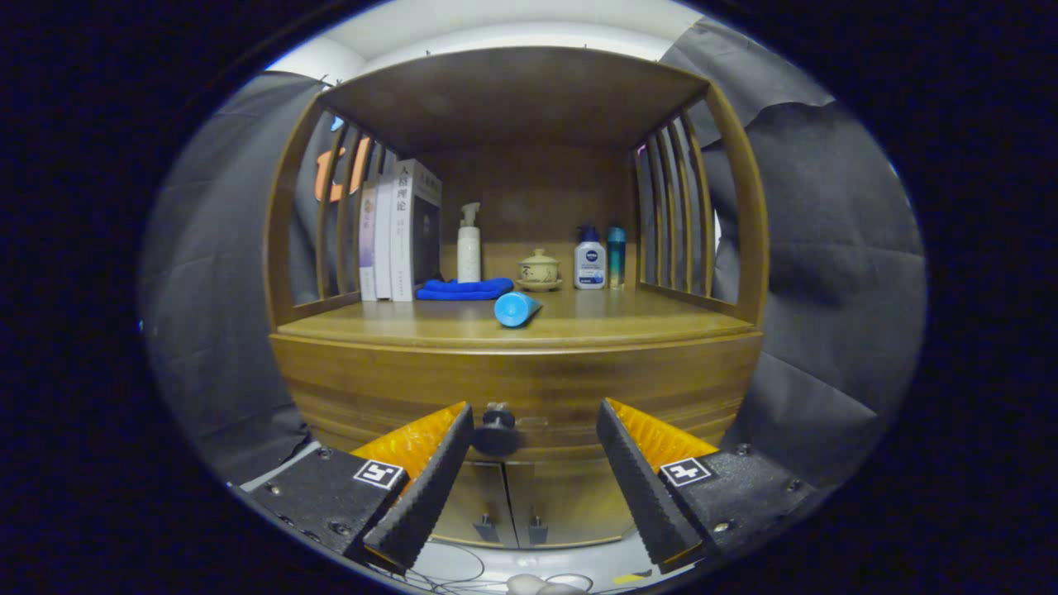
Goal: Pull open the drawer, take out the items inside it, and place them on the countertop above the cabinet.
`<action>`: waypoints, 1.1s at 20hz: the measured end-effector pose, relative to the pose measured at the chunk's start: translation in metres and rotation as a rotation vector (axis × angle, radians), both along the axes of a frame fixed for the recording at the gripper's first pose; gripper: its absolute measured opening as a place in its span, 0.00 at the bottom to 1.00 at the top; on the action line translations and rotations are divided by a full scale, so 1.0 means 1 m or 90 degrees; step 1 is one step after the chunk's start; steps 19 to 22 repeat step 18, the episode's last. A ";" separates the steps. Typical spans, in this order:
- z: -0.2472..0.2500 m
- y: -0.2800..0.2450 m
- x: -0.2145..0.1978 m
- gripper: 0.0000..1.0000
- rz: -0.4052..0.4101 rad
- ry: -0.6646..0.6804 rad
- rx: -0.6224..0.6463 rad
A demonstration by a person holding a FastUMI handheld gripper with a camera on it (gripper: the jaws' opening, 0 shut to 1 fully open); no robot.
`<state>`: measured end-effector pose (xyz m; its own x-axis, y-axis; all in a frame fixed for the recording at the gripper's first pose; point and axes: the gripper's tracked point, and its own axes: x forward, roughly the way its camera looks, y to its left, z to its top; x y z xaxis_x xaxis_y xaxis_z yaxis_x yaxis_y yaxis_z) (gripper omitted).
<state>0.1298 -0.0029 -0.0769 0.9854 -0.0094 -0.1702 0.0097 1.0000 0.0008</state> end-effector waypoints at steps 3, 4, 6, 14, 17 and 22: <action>0.026 -0.014 -0.057 0.98 -0.006 -0.023 -0.013; 0.037 -0.018 -0.076 0.98 -0.009 -0.034 -0.018; 0.055 -0.026 -0.108 0.98 -0.018 -0.063 -0.022; 0.073 -0.045 -0.170 0.98 -0.042 -0.104 -0.026; 0.071 -0.045 -0.172 0.98 -0.040 -0.105 -0.028; 0.071 -0.044 -0.172 0.98 -0.038 -0.105 -0.029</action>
